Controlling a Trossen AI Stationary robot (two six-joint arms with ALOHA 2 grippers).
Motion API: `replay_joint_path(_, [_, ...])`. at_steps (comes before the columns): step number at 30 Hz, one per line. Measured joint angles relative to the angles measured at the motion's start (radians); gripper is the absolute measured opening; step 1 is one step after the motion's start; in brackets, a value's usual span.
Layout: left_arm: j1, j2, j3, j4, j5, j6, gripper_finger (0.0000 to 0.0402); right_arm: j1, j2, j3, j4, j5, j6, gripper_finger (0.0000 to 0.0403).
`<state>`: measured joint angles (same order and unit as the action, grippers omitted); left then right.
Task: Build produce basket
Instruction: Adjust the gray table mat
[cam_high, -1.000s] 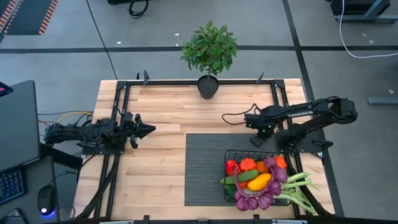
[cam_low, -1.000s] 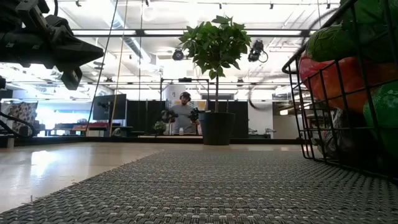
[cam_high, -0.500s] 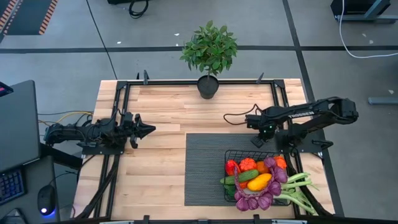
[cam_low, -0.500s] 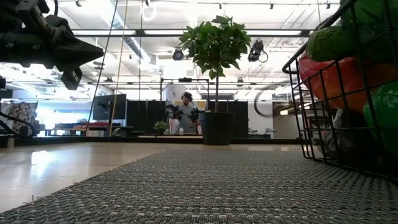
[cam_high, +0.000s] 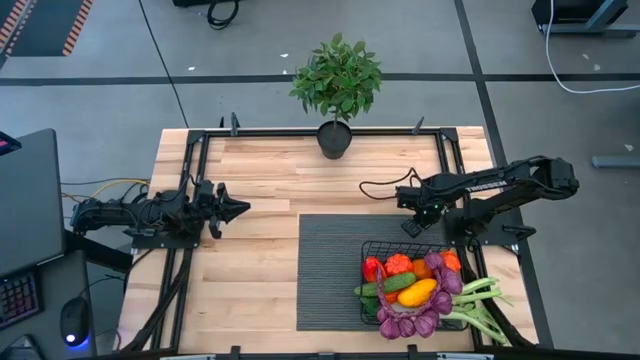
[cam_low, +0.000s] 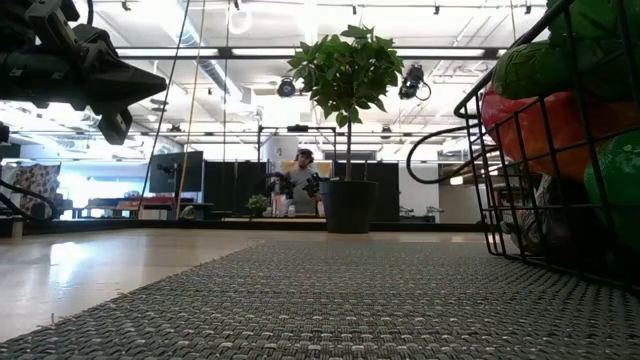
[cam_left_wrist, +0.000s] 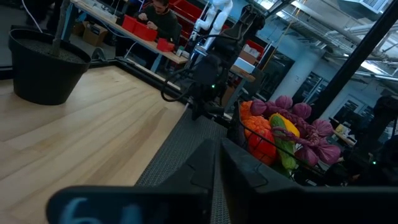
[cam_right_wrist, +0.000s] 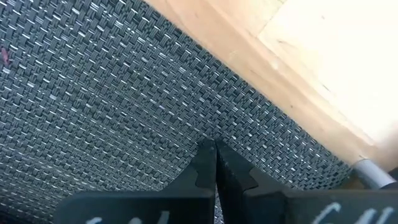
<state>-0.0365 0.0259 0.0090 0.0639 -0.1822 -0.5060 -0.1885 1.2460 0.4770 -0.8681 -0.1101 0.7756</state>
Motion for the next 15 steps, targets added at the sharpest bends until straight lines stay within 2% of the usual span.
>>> replay_joint_path(15, [0.0, 0.0, 0.0, 0.0, 0.0, 0.0, 0.0035, 0.066, 0.001, -0.003, 0.027, -0.012, 0.036, 0.0007])
